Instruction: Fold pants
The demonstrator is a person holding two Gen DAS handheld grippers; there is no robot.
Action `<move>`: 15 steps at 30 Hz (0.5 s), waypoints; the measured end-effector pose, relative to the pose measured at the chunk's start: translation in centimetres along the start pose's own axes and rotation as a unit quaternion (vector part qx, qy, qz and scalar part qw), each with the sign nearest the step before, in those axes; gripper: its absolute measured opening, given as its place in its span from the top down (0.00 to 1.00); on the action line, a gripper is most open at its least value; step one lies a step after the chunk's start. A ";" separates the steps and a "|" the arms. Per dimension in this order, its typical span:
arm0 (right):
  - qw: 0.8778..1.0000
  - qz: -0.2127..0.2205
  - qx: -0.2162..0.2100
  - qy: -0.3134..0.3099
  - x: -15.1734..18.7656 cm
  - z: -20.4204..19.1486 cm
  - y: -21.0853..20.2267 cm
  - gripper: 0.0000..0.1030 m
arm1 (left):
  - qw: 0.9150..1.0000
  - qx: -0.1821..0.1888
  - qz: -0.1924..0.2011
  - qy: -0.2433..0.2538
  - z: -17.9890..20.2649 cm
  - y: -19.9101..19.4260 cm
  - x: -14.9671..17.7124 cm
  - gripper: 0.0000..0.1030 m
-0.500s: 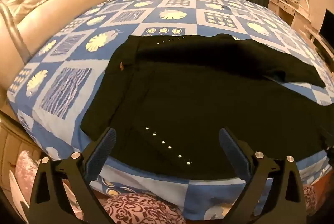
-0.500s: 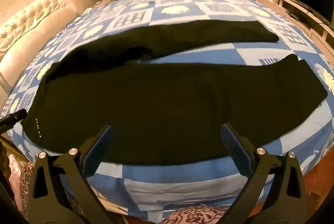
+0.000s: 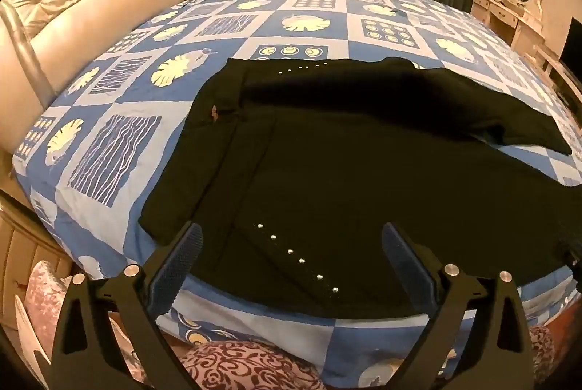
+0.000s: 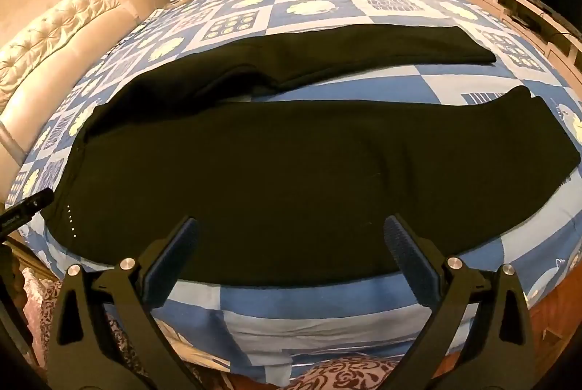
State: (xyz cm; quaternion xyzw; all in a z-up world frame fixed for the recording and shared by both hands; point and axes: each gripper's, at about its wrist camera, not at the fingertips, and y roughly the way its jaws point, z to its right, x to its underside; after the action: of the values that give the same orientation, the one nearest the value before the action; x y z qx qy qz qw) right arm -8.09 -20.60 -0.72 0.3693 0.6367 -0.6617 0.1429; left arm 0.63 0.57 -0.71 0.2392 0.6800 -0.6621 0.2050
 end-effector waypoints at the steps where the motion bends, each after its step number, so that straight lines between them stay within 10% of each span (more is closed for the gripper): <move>1: 1.000 0.000 0.000 0.000 0.0 0.0 0.0 0.02 | 1.000 -0.001 0.000 0.002 0.0 0.1 0.0 0.05; 15: 1.000 0.001 -0.006 0.006 0.1 0.3 0.3 0.02 | 1.000 -0.002 -0.004 0.000 0.2 0.2 0.3 0.05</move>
State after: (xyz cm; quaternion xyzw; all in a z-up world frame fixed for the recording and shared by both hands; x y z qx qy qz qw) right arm -8.08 -20.91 -1.05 0.3725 0.6413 -0.6555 0.1422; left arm 0.51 0.39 -1.03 0.2361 0.6821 -0.6617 0.2027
